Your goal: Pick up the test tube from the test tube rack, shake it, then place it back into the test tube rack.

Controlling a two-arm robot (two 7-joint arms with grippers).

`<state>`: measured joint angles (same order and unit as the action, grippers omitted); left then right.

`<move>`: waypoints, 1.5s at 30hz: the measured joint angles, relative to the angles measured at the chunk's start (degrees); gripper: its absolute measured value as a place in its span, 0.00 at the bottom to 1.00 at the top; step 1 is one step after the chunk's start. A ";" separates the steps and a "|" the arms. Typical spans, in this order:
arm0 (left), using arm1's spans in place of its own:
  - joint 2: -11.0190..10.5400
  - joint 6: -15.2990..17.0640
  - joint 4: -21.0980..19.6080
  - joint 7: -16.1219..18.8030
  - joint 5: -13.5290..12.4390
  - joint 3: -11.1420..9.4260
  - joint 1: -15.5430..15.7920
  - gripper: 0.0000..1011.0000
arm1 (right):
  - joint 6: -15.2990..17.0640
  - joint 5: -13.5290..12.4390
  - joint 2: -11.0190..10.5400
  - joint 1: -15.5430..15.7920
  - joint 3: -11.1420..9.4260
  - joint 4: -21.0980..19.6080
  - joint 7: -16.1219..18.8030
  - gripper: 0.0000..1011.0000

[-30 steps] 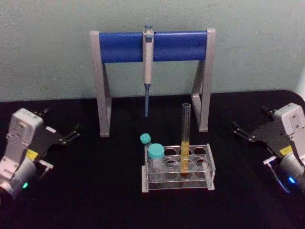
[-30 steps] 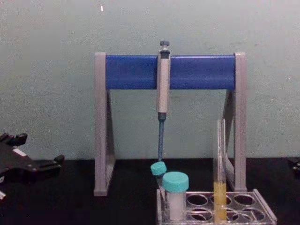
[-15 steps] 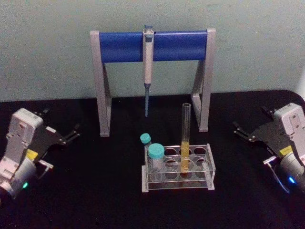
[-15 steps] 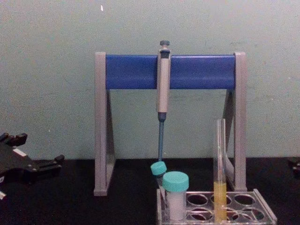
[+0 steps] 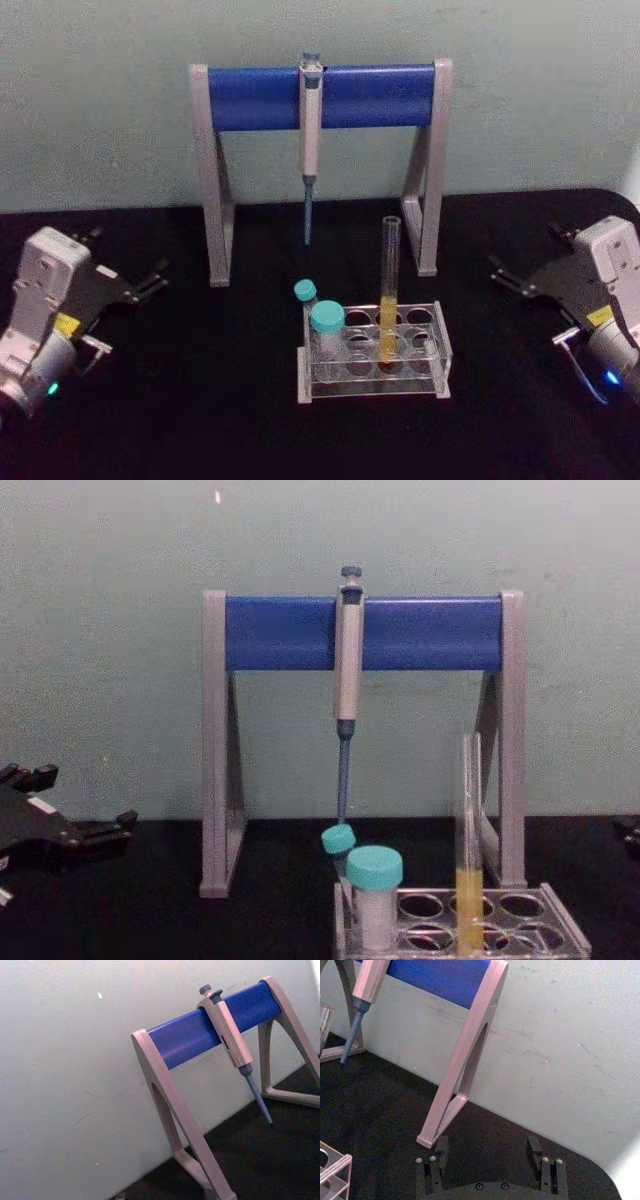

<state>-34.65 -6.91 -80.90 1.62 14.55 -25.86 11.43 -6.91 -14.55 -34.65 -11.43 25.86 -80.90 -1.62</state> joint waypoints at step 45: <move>0.00 0.00 0.00 0.00 0.00 0.00 0.00 1.00 | 0.00 0.00 0.00 0.00 0.00 0.00 0.00 0.99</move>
<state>-34.64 -6.91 -80.90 1.62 14.55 -25.86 11.43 -6.91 -14.55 -34.65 -11.43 25.86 -80.90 -1.62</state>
